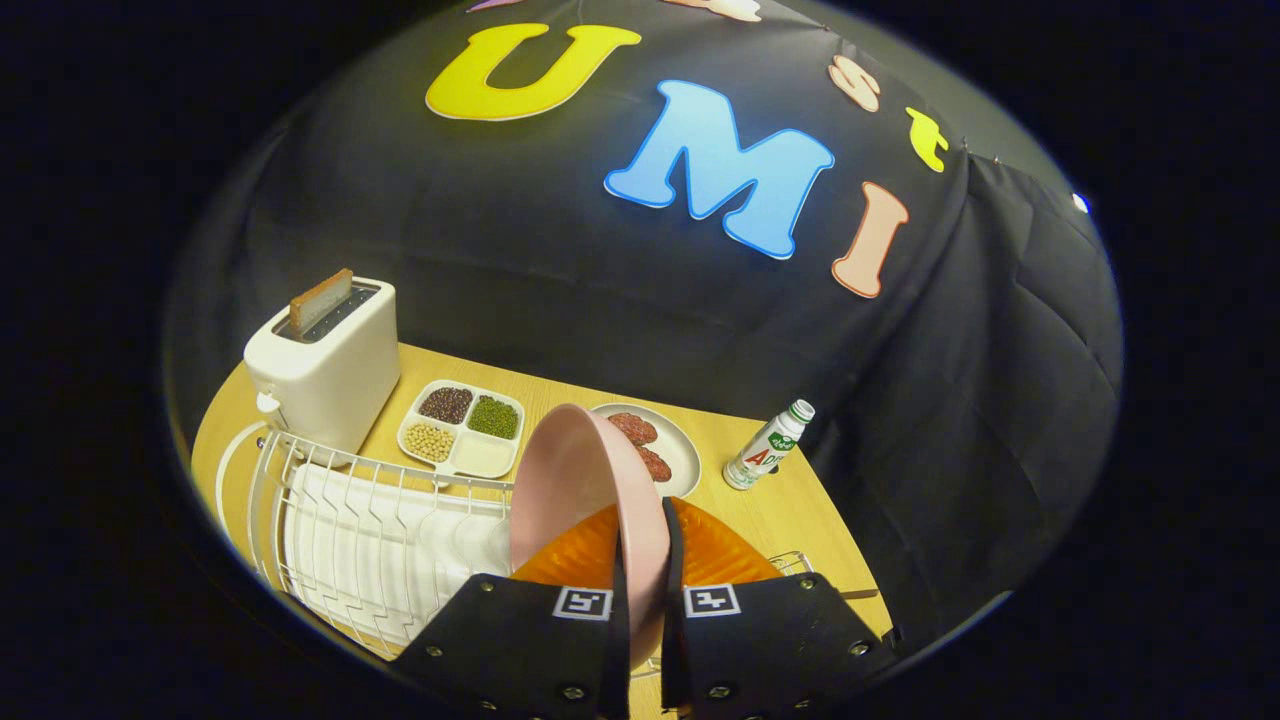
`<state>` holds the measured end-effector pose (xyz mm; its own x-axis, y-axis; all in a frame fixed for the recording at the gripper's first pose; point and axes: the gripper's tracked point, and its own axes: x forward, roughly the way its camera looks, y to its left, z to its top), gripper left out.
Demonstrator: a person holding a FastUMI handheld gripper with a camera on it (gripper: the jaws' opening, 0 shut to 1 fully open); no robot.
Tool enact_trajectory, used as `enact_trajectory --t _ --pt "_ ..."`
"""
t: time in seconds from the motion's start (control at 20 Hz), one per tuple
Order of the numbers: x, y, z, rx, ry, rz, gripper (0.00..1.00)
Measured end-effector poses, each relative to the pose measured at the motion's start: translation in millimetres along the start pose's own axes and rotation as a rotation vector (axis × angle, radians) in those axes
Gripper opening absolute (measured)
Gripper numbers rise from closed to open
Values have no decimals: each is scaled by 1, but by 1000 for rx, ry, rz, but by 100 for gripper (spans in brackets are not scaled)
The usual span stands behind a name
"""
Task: Take the plate from the dish rack, then take the spoon from the basket and place it into the plate.
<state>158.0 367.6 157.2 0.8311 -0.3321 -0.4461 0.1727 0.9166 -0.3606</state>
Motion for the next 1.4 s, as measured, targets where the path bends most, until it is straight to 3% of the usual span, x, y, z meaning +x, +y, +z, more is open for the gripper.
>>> enact_trajectory --t 0.2,0.7,0.9,1.4 --pt "-21 -25 14 40 -52 54 12" --pt "-60 -124 13 165 -99 45 12" --pt "-67 -168 -8 209 -104 27 12" --pt "-89 -226 -95 266 -58 106 12"
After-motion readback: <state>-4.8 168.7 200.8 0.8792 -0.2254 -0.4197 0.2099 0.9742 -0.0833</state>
